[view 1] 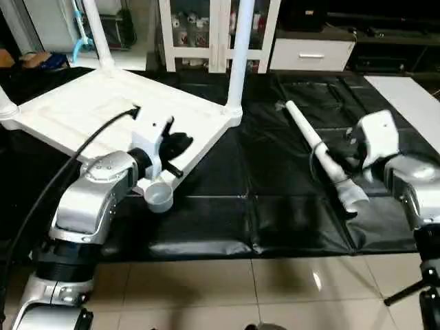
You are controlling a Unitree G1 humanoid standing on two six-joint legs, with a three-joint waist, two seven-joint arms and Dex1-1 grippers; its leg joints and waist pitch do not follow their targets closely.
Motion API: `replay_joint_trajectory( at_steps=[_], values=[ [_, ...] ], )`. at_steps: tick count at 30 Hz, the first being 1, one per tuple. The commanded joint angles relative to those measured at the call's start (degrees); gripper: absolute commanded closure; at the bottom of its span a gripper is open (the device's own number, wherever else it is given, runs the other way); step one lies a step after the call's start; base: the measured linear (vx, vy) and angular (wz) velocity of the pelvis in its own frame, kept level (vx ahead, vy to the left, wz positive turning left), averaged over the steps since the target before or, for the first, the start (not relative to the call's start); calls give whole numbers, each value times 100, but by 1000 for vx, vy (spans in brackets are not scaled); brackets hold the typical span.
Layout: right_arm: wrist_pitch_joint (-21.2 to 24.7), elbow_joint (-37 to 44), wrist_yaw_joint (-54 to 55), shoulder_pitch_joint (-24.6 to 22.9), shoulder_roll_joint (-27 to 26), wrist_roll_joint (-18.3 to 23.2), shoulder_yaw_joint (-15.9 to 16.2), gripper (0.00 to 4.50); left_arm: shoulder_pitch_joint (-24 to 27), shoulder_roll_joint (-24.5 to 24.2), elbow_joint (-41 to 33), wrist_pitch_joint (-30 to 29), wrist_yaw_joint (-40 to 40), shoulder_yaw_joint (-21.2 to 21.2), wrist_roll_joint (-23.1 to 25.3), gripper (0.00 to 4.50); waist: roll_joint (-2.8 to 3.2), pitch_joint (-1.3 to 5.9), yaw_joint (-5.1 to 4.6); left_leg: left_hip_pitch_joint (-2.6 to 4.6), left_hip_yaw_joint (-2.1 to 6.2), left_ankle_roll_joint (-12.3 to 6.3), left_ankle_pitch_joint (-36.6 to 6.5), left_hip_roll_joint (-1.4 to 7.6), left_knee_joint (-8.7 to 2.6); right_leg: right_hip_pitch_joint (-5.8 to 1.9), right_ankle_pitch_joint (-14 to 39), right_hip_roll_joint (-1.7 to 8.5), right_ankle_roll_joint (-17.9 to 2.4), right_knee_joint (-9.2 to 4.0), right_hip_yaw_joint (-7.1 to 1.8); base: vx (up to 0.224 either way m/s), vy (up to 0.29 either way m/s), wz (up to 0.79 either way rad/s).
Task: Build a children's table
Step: Pick table leg
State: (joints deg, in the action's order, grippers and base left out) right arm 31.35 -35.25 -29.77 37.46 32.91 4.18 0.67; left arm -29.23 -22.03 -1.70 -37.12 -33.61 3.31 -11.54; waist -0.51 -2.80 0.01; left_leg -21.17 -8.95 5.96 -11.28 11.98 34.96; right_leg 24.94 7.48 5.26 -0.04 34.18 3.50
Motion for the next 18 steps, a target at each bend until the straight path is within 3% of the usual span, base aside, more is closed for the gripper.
replay_joint_trajectory(
  at_steps=[1,2,3,4,5,9,13,14,15,17,18],
  values=[
    [37,-278,-288,211,122,-59,136,5,27,-81,-236,-143,-214,132,-102,362,-5,412,-1,-30,-108,-273,-1375,-47,-345,-386,1811,78,-1239,-379,-82,0,0,0],
    [37,-278,-288,211,122,-59,136,5,27,-81,-236,-143,-214,132,-102,362,-5,412,-1,-30,-108,-273,-1375,-47,-345,-386,1811,78,-1239,-379,-82,0,0,0],
    [27,-809,-451,462,112,-138,198,5,152,-294,-618,-359,-666,330,-378,362,-12,437,2,-42,-88,-289,-1248,-32,-340,-403,1722,108,-1330,-312,-79,0,0,0],
    [16,-858,-458,485,112,-156,208,5,162,-314,-651,-377,-704,347,-401,362,-11,410,-18,-81,-91,-297,-1259,-39,-360,-408,1784,90,-1317,-332,-72,0,0,0],
    [-34,-1096,-490,597,108,-244,261,5,209,-409,-813,-465,-886,430,-513,362,-11,410,-7,-44,-104,-273,-1299,-31,-329,-371,1884,104,-1323,-338,-75,0,0,0],
    [-40,-2033,-763,1009,-44,-450,396,5,296,-721,-1238,-562,-1442,727,-765,362,-4,407,-18,-48,-117,-280,-1259,-26,-323,-365,1727,87,-1433,-309,-79,0,0,0],
    [153,-2572,-1009,1193,-121,-491,469,5,268,-754,-1370,-555,-1549,750,-788,362,-9,400,-3,-44,-116,-241,-1252,-11,-331,-379,1729,94,-1440,-311,-86,0,0,0],
    [179,-2662,-1083,1239,-120,-434,428,5,258,-752,-1372,-563,-1555,737,-780,362,-51,406,-3,-39,-128,-255,-1242,-12,-321,-375,1715,88,-1435,-316,-89,0,0,0],
    [187,-2701,-1113,1260,-119,-408,409,5,253,-750,-1373,-570,-1557,730,-778,362,-33,408,13,-25,-125,-260,-1257,-6,-321,-372,1705,97,-1445,-302,-92,0,0,0],
    [287,-2854,-1179,1363,-97,-313,329,5,228,-754,-1375,-591,-1563,694,-766,362,-24,390,7,-40,-120,-249,-1317,-10,-325,-370,1798,91,-1419,-303,-87,0,0,0],
    [373,-3010,-1249,1460,-41,-299,340,5,223,-799,-1419,-641,-1566,673,-827,362,-53,383,0,-39,-116,-224,-1464,-9,-318,-358,2044,100,-1365,-307,-81,0,0,0]
  ],
)
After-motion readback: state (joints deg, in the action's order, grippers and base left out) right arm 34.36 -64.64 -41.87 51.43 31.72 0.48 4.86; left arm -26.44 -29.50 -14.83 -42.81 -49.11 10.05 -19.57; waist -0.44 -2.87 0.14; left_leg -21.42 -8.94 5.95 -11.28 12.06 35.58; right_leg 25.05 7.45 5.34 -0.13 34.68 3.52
